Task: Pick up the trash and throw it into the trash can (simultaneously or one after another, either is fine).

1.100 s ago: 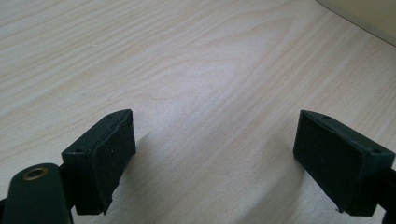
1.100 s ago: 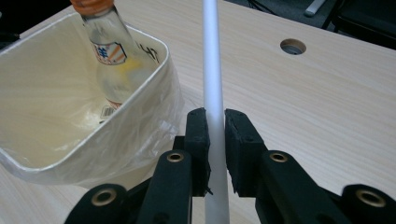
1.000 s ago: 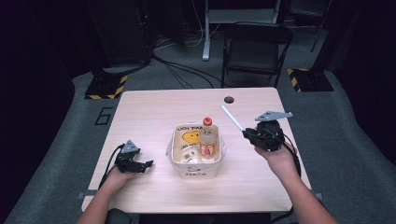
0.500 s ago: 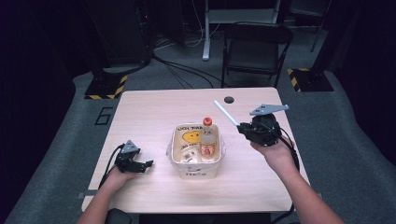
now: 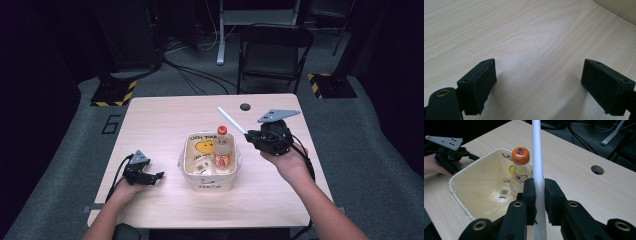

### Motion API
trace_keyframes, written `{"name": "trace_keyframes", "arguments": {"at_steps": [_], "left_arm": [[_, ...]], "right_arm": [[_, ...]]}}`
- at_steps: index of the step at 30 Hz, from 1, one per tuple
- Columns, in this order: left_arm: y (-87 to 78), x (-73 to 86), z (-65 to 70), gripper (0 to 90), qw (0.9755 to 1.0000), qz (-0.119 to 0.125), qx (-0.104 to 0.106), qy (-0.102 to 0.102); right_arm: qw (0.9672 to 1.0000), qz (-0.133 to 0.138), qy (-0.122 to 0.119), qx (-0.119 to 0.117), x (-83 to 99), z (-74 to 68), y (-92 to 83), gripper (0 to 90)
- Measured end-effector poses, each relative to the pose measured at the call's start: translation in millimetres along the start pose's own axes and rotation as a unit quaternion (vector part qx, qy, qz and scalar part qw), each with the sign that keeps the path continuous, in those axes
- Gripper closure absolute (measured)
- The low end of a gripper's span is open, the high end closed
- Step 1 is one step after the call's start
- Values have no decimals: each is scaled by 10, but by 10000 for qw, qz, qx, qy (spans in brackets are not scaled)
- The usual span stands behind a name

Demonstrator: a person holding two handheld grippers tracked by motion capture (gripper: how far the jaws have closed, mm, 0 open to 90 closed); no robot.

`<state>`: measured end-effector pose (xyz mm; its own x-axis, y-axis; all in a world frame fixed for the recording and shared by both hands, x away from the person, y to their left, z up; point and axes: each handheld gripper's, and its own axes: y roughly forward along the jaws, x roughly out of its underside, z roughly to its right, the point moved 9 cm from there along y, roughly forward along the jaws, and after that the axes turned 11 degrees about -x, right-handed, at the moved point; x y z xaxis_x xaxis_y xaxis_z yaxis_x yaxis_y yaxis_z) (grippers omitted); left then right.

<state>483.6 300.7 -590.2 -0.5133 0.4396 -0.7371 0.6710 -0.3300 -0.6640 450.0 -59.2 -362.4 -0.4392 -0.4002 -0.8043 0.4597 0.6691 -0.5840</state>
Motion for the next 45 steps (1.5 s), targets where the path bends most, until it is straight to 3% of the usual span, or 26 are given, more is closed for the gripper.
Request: {"name": "trace_keyframes", "arguments": {"at_steps": [21,45], "left_arm": [[0,0,0,128,10000,-1,0,0],[0,0,0,128,10000,0,1,0]], "right_arm": [[9989,-48,-236,-401,-59,-355,261,791],[9973,-419,-92,-595,288,-428,655,790]]}}
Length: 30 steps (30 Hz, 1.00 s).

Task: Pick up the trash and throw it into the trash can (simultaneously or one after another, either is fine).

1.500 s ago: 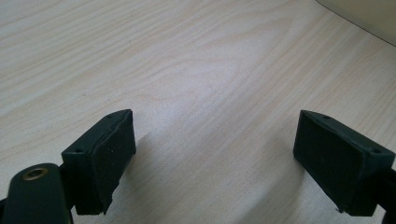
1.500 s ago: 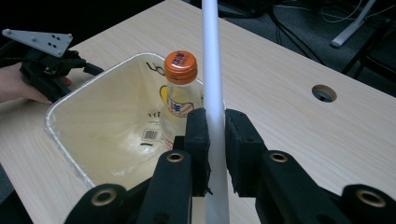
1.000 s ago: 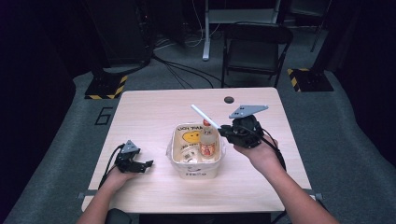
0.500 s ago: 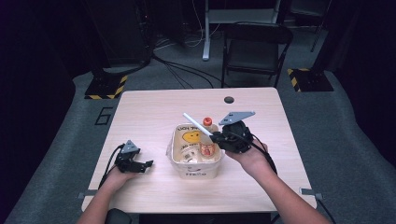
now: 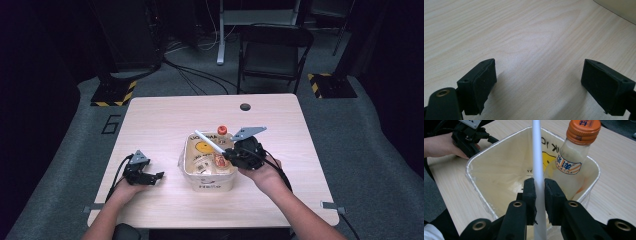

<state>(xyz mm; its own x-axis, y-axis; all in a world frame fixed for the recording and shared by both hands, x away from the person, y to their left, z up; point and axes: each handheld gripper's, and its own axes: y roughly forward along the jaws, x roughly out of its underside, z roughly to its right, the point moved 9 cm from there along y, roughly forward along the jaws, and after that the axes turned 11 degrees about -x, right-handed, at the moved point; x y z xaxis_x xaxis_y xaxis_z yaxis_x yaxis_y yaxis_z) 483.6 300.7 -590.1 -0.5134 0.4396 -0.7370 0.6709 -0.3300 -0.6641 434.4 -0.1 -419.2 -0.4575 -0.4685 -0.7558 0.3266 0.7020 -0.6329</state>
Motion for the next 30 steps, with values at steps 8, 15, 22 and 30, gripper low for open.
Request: {"name": "trace_keyframes", "arguments": {"at_steps": [8,15,22,30], "left_arm": [[0,0,-2,128,10000,0,-1,12],[0,0,0,128,10000,-1,0,1],[0,0,0,128,10000,0,0,-1],[0,0,-1,128,10000,-1,0,5]], "right_arm": [[9999,-90,-44,-64,32,-27,93,790],[9998,-192,44,-91,66,-6,154,789],[9995,-297,99,-98,101,21,212,787],[9995,-299,19,-81,70,17,244,757]]}}
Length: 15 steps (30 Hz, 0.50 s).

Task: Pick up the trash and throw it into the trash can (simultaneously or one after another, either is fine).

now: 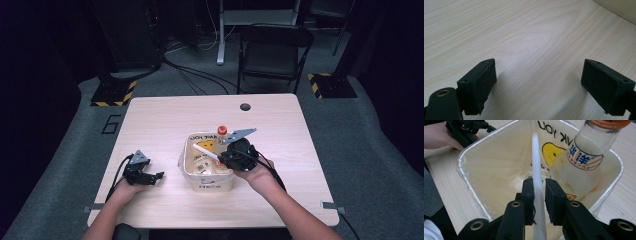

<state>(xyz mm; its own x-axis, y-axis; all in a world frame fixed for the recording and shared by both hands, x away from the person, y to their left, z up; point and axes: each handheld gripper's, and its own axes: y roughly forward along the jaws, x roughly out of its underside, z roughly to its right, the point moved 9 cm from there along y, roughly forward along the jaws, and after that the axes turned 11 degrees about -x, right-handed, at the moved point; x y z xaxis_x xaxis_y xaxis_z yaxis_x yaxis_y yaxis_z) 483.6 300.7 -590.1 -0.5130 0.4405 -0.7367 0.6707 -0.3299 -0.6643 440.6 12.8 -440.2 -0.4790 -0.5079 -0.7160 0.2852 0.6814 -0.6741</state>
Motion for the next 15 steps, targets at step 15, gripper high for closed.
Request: {"name": "trace_keyframes", "arguments": {"at_steps": [15], "left_arm": [[0,0,0,128,10000,1,0,3]], "right_arm": [[9995,253,-98,161,-62,34,-115,588]]}}
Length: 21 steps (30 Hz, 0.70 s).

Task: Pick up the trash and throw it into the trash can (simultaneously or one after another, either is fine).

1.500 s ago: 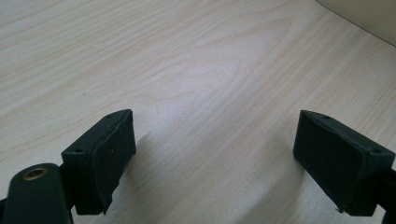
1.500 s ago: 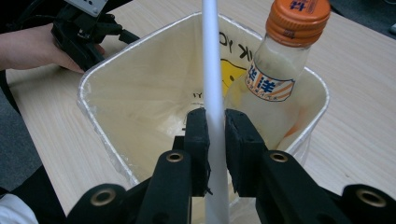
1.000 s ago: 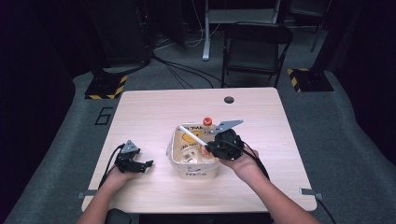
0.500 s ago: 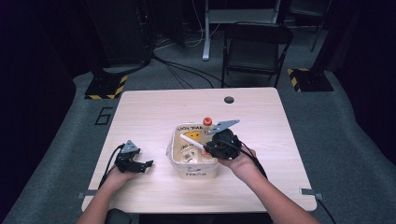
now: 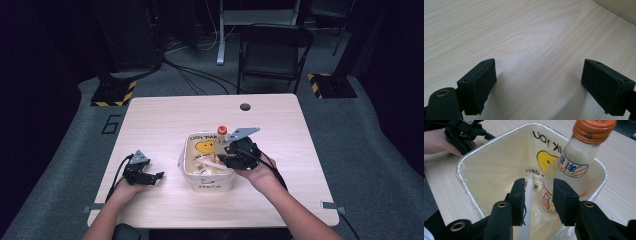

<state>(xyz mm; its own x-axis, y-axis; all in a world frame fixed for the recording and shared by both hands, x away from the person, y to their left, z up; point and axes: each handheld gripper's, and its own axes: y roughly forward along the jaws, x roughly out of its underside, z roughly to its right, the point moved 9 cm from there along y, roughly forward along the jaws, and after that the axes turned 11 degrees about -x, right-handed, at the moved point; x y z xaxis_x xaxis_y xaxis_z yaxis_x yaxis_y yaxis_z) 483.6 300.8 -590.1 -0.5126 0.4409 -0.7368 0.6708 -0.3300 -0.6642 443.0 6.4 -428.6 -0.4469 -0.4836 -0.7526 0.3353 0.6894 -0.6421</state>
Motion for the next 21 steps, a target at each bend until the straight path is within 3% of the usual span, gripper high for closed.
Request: {"name": "trace_keyframes", "arguments": {"at_steps": [11,21], "left_arm": [[-14,13,5,128,10000,12,10,-10],[-18,16,8,128,10000,-2,17,-20]], "right_arm": [[9990,358,7,260,15,228,-188,476],[9957,690,324,525,134,486,-431,454]]}}
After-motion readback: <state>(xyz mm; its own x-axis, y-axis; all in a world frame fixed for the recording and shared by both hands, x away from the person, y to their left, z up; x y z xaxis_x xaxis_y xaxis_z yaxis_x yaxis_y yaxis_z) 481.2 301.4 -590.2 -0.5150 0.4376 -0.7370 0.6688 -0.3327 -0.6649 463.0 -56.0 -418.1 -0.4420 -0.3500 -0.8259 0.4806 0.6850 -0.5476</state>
